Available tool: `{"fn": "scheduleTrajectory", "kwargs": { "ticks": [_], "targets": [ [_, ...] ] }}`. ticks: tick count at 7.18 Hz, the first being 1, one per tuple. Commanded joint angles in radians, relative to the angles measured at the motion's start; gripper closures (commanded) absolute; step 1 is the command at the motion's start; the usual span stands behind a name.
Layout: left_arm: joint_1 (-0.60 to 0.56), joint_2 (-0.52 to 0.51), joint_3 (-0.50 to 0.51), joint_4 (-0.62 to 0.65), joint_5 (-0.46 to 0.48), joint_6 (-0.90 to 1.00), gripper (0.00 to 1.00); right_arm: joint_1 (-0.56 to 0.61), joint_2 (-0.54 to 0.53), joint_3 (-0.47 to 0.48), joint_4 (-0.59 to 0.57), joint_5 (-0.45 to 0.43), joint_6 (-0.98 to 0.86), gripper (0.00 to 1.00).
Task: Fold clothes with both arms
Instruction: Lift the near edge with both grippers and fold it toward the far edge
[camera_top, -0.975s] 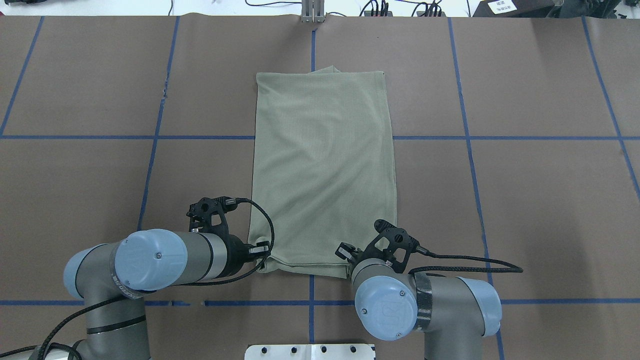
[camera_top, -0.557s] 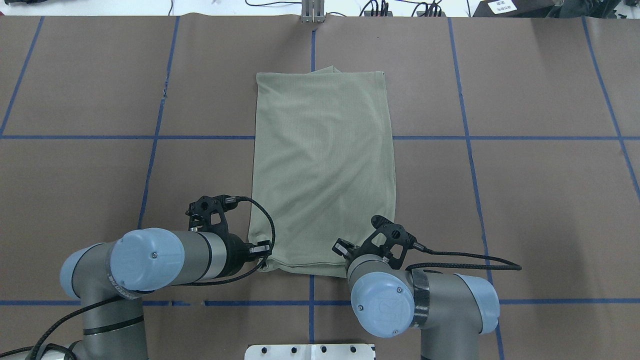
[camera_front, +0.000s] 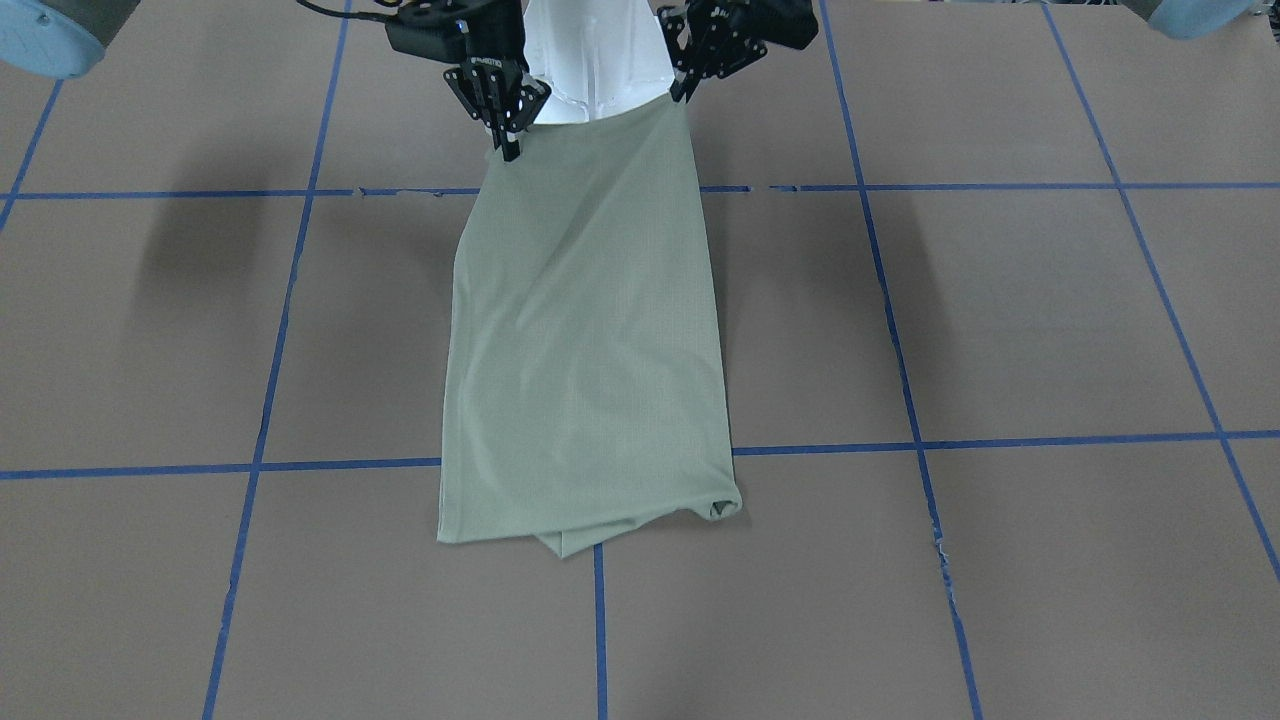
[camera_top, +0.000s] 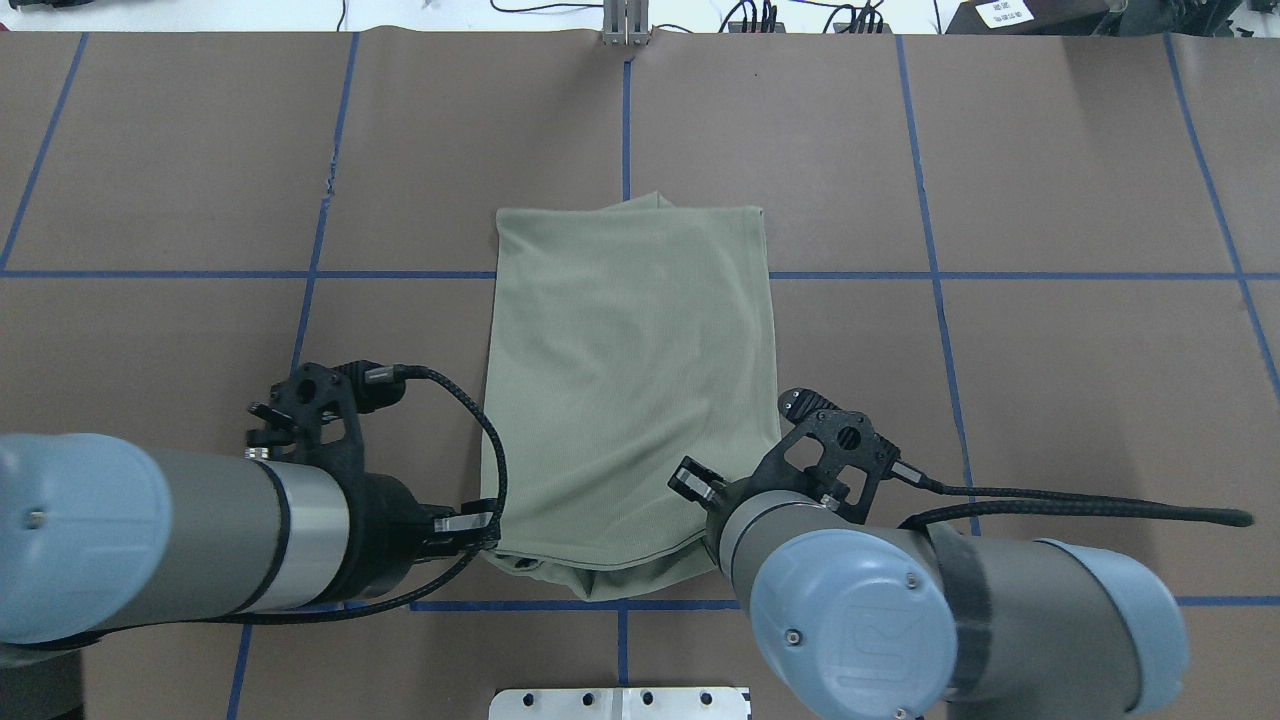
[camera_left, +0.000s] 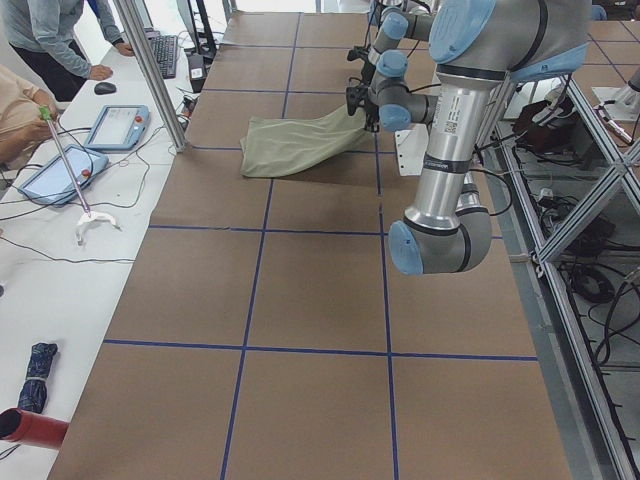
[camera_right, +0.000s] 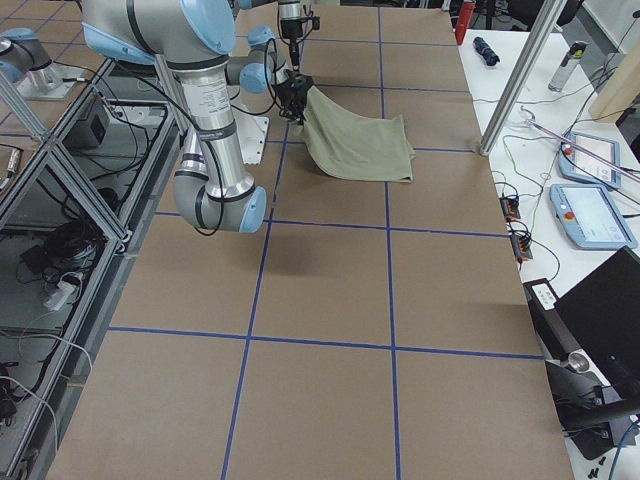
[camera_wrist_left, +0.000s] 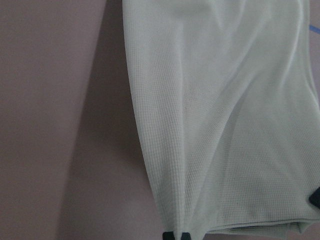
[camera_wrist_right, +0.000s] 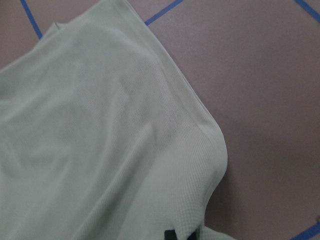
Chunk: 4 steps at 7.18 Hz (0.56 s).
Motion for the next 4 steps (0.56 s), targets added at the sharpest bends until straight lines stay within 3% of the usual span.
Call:
{"fn": "scheduleTrajectory", "kwargs": {
  "ticks": [1,3,4],
  "targets": [
    [-0.019,-0.089,-0.091,0.173,-0.026,0.0,1.0,0.005,0.051,0.11,-0.105,0.025,-0.001,1.0],
    [-0.079,-0.093,0.034,0.152,-0.017,0.093,1.0,0.024,0.069,0.001,-0.079,0.013,-0.095,1.0],
    [-0.143,-0.093,0.139,0.088,-0.017,0.14,1.0,0.076,0.085,-0.115,0.033,0.012,-0.128,1.0]
  ]
}}
